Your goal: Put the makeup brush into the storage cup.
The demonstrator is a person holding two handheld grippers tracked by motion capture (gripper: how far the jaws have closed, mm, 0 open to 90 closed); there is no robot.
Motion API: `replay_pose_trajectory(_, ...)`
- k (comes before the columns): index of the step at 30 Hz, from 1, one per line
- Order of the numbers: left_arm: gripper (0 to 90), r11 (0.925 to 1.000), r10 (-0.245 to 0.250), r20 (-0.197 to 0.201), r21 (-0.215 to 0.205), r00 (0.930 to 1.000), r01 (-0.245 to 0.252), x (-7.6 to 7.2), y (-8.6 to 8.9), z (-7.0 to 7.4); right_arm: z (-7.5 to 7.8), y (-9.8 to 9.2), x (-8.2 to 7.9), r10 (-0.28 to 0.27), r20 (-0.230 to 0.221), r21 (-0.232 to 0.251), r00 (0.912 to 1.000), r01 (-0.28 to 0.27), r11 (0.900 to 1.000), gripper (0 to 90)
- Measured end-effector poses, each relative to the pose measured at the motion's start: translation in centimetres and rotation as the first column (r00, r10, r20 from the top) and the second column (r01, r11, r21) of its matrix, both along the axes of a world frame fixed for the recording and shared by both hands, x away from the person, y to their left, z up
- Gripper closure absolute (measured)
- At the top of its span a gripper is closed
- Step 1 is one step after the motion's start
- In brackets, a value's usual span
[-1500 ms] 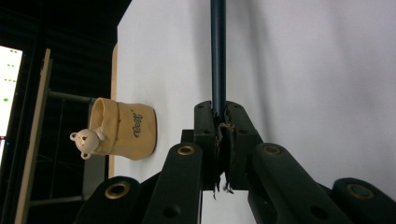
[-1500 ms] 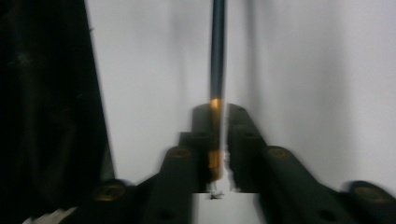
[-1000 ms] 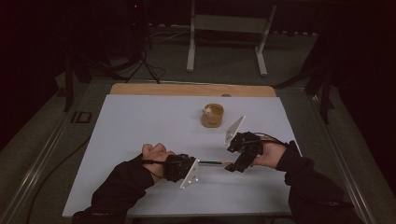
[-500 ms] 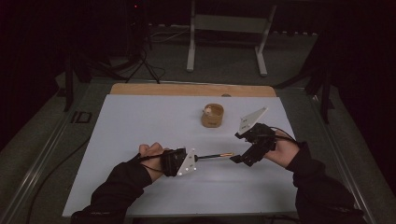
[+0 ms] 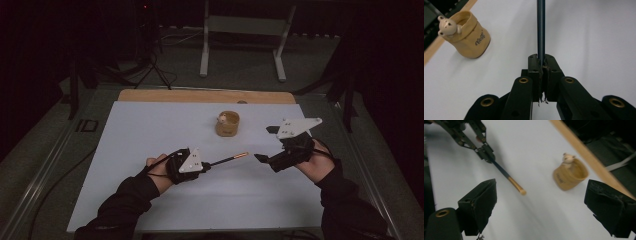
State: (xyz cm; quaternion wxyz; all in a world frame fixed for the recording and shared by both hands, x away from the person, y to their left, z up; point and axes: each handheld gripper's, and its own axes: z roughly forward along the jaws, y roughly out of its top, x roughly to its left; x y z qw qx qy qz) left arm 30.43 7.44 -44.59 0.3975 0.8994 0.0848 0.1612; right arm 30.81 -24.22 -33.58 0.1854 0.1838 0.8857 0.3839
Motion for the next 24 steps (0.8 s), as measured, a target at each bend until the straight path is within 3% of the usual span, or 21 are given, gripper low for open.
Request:
replay_pose_trajectory(5, 86.7, 0.9963, 0.024, -0.083, -0.080, 0.9963, -0.031, 0.4, 0.5, 0.1, 0.1, -0.4, -0.5, -0.044, 0.067, 0.035, 0.9968, 0.042, 0.999, 11.0)
replay_pose_trajectory(8, 86.7, 0.9934, 0.032, -0.107, -0.107, 0.9938, -0.043, 0.5, 0.8, 0.1, -0.2, -0.5, -0.8, -0.062, 0.100, 0.045, 0.9931, 0.058, 0.997, 11.0)
replay_pose_trajectory(12, 86.7, 0.9840, 0.045, -0.161, -0.163, 0.9859, -0.072, 0.6, 1.3, 0.1, -0.5, -0.6, -1.1, -0.090, 0.121, 0.066, 0.9885, 0.082, 0.994, 11.0)
replay_pose_trajectory(15, 86.7, 0.9761, 0.045, -0.176, -0.202, 0.9834, -0.081, 0.6, 1.6, 0.1, -0.7, -0.8, -1.4, -0.122, 0.138, 0.097, 0.9828, 0.109, 0.989, 14.0)
replay_pose_trajectory(16, 86.7, 0.9746, 0.046, -0.175, -0.208, 0.9835, -0.083, 0.5, 1.6, 0.1, -0.8, -0.9, -1.2, -0.132, 0.064, 0.104, 0.9892, 0.125, 0.987, 15.2)
replay_pose_trajectory(17, 86.7, 0.9739, 0.050, -0.171, -0.210, 0.9840, -0.086, 0.5, 1.6, 0.1, -0.8, -0.9, -1.2, -0.132, 0.064, 0.104, 0.9892, 0.125, 0.987, 15.2)
replay_pose_trajectory(19, 86.7, 0.9682, 0.058, -0.169, -0.231, 0.9839, -0.097, 0.4, 1.7, 0.1, -1.4, -1.2, -0.9, -0.143, -0.008, 0.136, 0.9896, 0.143, 0.980, 18.6)
replay_pose_trajectory(21, 86.7, 0.9663, 0.065, -0.167, -0.236, 0.9837, -0.104, 0.4, 1.7, 0.1, -1.4, -1.2, -0.9, -0.143, -0.008, 0.136, 0.9896, 0.143, 0.980, 18.6)
replay_pose_trajectory(22, 86.7, 0.9540, 0.082, -0.175, -0.271, 0.9811, -0.128, 0.4, 1.9, 0.0, -1.6, -1.2, -0.8, -0.146, -0.025, 0.136, 0.9889, 0.149, 0.980, 18.6)
replay_pose_trajectory(23, 86.7, 0.9449, 0.084, -0.199, -0.295, 0.9764, -0.142, 0.5, 2.0, 0.0, -2.2, -1.1, -0.7, -0.151, -0.078, 0.144, 0.9855, 0.161, 0.976, 17.8)
replay_pose_trajectory(24, 86.7, 0.9393, 0.090, -0.209, -0.307, 0.9738, -0.153, 0.5, 2.1, 0.0, -2.4, -1.1, -0.7, -0.150, -0.092, 0.155, 0.9844, 0.163, 0.974, 17.4)
